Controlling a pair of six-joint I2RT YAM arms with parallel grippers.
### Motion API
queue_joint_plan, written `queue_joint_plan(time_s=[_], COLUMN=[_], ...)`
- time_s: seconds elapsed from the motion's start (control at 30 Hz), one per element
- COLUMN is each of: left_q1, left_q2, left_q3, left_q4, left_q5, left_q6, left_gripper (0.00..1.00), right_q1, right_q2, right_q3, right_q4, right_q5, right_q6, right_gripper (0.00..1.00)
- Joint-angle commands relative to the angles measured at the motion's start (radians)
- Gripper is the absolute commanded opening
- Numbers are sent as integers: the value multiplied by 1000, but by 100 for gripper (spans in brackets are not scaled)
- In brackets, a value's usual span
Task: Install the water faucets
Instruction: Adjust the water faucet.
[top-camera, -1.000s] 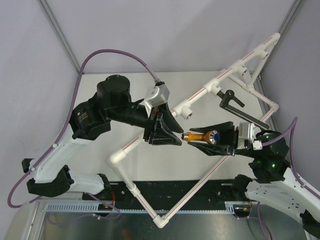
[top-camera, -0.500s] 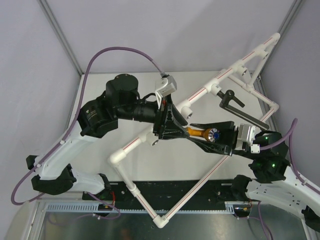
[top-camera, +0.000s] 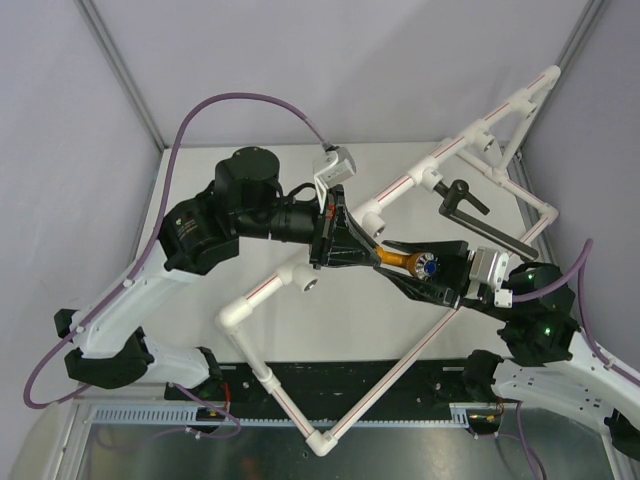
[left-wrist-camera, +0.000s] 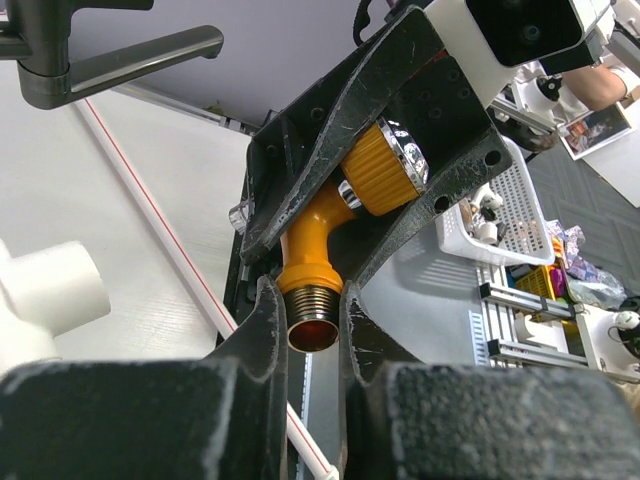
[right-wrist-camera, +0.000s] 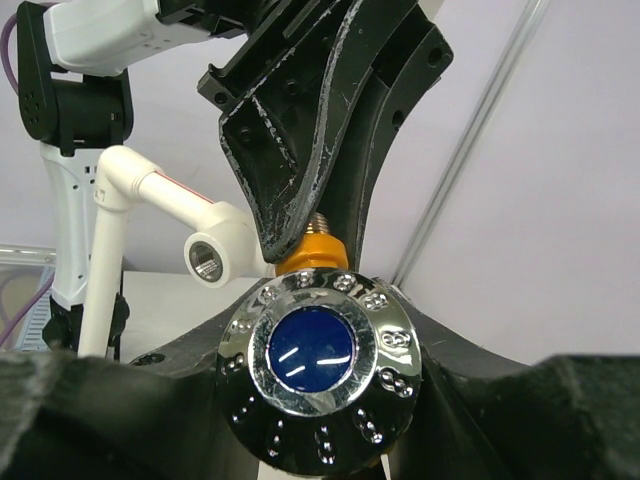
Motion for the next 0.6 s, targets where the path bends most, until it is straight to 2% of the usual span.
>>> queue_joint_plan(time_s=[0.0, 0.13, 0.4, 0.57], left_q1=[-6, -5, 38, 52], left_q2=[1, -22, -65, -69], left_q3=[10, -20, -91, -111], left_q4=[44, 113, 324, 367], left_q5=[31, 23, 47, 70], left_q6=[-5, -28, -145, -175], left_gripper=[0, 0, 0, 0], right_q1=[23, 32, 37, 37], right_q2=[0, -5, -30, -55], right_q3=[47, 47, 47, 45], right_q4=[34, 21, 17, -1], right_q5=[16, 36, 50, 64], right_q6=[-22, -43, -67, -76], right_gripper=[25, 42, 58, 67])
